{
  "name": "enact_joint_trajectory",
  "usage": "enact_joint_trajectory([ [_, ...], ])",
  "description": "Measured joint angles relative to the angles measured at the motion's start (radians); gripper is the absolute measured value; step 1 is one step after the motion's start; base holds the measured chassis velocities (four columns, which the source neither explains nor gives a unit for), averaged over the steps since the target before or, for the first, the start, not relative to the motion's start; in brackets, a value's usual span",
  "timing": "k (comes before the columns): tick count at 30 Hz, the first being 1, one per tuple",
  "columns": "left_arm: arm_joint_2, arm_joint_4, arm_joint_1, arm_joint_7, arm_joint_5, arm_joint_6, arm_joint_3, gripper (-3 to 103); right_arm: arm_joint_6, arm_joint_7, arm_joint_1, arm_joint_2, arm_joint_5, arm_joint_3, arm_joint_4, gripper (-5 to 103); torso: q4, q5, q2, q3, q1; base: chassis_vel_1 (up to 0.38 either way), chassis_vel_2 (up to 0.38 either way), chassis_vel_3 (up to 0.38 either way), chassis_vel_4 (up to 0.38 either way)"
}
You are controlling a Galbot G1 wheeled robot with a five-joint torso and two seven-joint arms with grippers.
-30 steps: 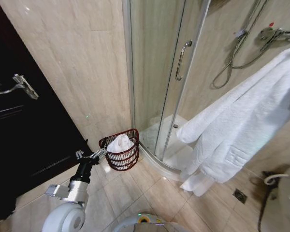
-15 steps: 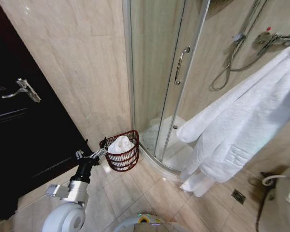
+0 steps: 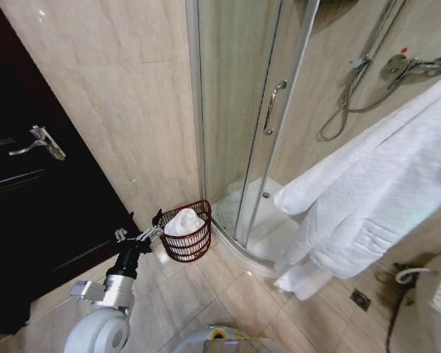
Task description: Discard the used towel into the hamper.
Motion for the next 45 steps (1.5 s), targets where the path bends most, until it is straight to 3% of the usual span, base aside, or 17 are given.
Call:
enact_joint_trajectory([
  [33,0.000,0.000,0.000,0.000,0.000,0.000,0.000,100,0.017,-0.008,-0.006,0.002,0.012,0.023,0.000,7,0.0000,0.0000,0.156,0.086,0.070,0.000,0.000,0.000,0.000],
  [36,0.000,0.000,0.000,0.000,0.000,0.000,0.000,100,0.017,-0.009,-0.009,0.006,0.013,0.026,0.000,7,0.0000,0.0000,0.192,0.105,0.088,0.000,0.000,0.000,0.000],
  [45,0.000,0.000,0.000,0.000,0.000,0.000,0.000,100,0.013,-0.009,-0.008,0.009,0.011,0.011,0.000,7,0.0000,0.0000,0.238,0.131,0.107,0.000,0.000,0.000,0.000],
])
